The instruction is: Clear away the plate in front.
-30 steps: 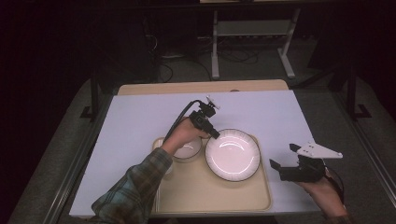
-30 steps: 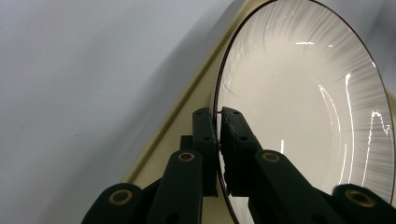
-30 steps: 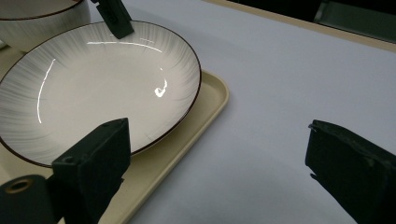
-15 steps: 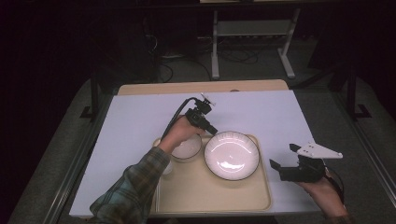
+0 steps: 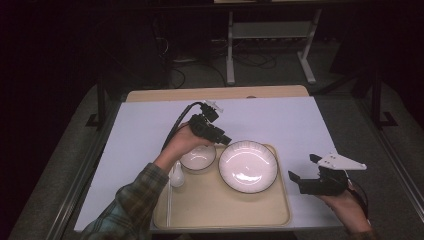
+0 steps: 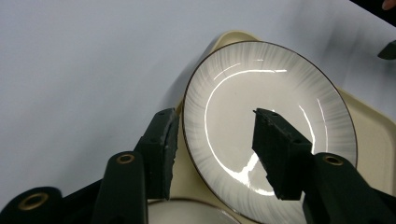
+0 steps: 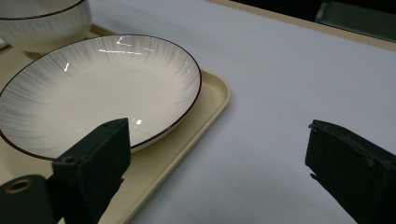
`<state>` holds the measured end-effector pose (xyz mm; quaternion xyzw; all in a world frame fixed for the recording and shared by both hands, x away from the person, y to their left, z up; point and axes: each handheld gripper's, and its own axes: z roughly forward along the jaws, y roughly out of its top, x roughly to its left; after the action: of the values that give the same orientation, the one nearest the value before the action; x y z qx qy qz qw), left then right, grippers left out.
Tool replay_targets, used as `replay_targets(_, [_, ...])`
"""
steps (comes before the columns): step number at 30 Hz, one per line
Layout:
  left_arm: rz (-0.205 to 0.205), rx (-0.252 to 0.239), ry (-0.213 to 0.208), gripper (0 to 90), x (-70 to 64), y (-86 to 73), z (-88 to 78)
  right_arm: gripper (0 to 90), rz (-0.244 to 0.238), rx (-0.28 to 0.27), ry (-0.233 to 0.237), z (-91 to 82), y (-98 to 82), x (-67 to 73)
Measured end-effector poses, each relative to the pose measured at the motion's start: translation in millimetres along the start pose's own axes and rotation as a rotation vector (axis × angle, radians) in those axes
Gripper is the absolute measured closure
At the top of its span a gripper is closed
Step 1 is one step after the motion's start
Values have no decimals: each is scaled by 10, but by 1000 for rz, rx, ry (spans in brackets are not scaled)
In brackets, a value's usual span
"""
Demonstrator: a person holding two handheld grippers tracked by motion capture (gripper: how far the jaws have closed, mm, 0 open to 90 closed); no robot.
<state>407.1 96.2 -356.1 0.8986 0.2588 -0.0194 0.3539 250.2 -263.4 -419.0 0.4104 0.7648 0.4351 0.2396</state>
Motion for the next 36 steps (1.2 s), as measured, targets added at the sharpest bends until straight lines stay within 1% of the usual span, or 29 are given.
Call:
replay_targets(3, [12, -30, 25, 430, -29, -83, -101, 65, 1, 0, 1, 0, 0, 2])
replay_targets(5, [19, -62, 39, 392, -39, -154, -170, 65, 2, 1, 1, 2, 0, 3])
replay_targets(9, [19, -98, 75, 348, -42, -303, -292, 65, 1, 2, 2, 6, 0, 8])
replay_targets(18, [3, -152, 143, 269, -57, -660, -484, 65, 4, 5, 1, 12, 1, 15])
replay_targets(20, [-10, -178, 156, 257, -64, -755, -521, 65, 2, 5, 1, 13, 0, 15])
replay_targets(23, [-11, -204, 187, 233, -77, -897, -573, 65, 1, 5, 1, 11, -2, 16])
replay_targets(25, [-17, -224, 196, 219, -88, -992, -605, 65, 3, 5, 0, 11, -1, 18])
replay_targets(27, [-34, -257, 205, 211, -102, -1089, -631, 65, 1, 6, -1, 11, 0, 20])
replay_targets(29, [-36, -285, 224, 198, -125, -1191, -654, 65, -1, 7, -1, 12, 1, 23])
replay_targets(33, [-37, -307, 266, 167, -170, -1384, -712, 65, 0, 8, -1, 10, 2, 32])
replay_targets(36, [-44, -325, 289, 153, -193, -1532, -764, 65, -1, 8, -2, 12, -1, 28])
